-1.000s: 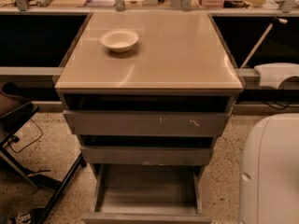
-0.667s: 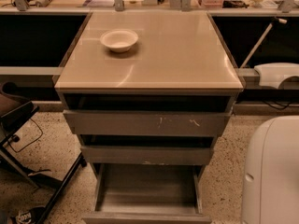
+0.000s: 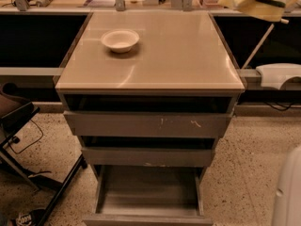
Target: Place sponge into bottom drawer
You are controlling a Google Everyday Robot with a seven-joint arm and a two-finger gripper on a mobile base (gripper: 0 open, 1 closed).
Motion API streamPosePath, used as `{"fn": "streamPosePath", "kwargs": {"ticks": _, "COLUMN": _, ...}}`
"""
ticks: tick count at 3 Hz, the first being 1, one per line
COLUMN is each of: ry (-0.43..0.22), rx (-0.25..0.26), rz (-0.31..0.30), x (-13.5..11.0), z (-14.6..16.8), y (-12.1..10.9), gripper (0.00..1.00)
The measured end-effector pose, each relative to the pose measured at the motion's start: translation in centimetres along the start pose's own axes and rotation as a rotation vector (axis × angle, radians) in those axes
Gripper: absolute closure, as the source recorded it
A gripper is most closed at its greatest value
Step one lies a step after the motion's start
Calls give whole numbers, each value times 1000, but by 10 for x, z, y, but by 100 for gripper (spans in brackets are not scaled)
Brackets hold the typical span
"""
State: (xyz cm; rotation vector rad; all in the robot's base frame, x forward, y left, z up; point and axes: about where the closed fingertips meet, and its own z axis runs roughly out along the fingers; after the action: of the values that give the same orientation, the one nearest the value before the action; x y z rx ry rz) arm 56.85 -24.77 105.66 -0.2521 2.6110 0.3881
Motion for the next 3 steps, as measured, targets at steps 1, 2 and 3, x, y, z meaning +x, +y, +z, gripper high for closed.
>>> {"fn": "streamPosePath", "kwargs": {"ticks": 1, "ry": -46, "rx": 40, "rz": 33, "x": 6, "z": -12, "y": -7, "gripper": 100}}
{"fn": "streamPosePath", "kwargs": {"ticks": 2, "ry": -70, "rx": 40, "rz": 36, "x": -1, "z": -10, "y": -9, "gripper": 100}}
{"fn": "streamPosePath", "kwargs": {"ticks": 3, "ry": -94, "rx": 0, "rz": 44, "x": 1, "z": 14, "y": -15, "gripper": 100}}
